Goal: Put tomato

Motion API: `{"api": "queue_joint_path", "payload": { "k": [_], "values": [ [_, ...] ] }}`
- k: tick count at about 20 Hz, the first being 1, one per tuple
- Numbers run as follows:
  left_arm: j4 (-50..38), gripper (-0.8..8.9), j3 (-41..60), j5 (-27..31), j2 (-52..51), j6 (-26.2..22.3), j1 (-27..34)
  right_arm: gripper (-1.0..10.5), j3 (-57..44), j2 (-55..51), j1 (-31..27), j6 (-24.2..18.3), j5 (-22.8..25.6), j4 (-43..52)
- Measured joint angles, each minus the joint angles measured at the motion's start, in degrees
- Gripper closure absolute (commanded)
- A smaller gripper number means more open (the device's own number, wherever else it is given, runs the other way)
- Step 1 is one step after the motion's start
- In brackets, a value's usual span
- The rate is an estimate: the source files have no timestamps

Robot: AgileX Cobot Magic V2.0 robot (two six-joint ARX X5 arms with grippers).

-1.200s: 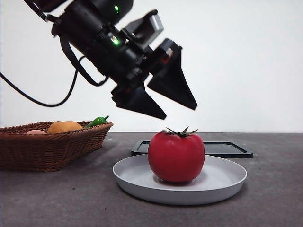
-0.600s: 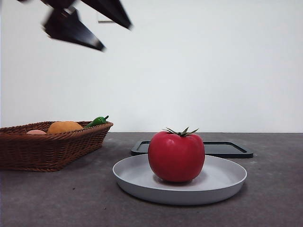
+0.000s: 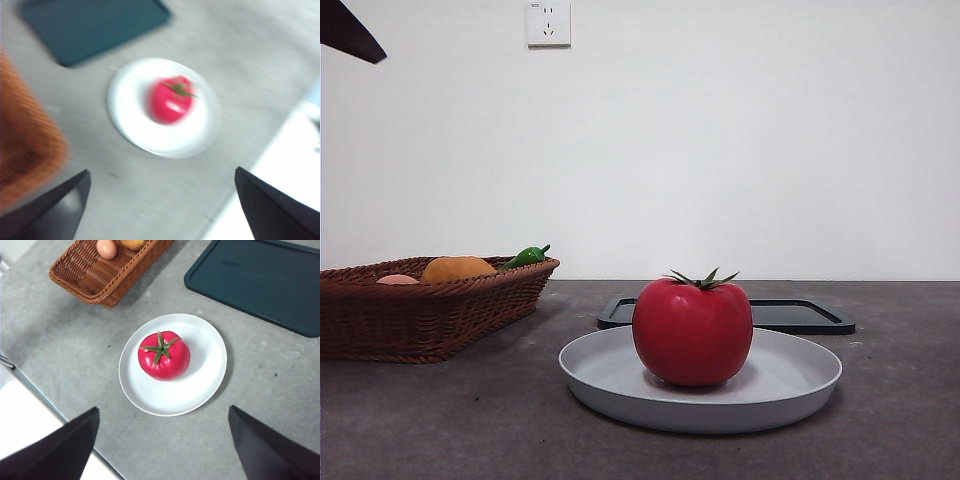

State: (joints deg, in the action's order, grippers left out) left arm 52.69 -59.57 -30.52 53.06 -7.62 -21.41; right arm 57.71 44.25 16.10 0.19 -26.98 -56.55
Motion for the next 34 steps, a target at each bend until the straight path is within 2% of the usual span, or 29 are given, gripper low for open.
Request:
{"api": "queue_joint_path", "payload": {
  "k": [4,11,23,28,34],
  "values": [
    [3.4,3.49,0.0,-1.4,-1.0,-0.3,0.0,5.4,0.0,0.0,0.0,0.0,0.0,0.0],
    [3.3,3.48,0.0,-1.4,-1.0,-0.4,0.0,5.3,0.0,2.2,0.5,0.0,0.0,0.9],
    [3.1,3.48,0.0,-1.4,-1.0,-0.4,0.0,5.3,0.0,25.1,11.3,0.0,0.2,17.7],
    [3.0,3.48,0.0,-1.4,-1.0,-0.4,0.0,4.9,0.1,34.3,15.1,0.0,4.2,21.8],
    [2.4,3.48,0.0,-1.4,-1.0,-0.4,0.0,4.3,0.1,40.3,18.3,0.0,7.8,26.4]
  ]
}}
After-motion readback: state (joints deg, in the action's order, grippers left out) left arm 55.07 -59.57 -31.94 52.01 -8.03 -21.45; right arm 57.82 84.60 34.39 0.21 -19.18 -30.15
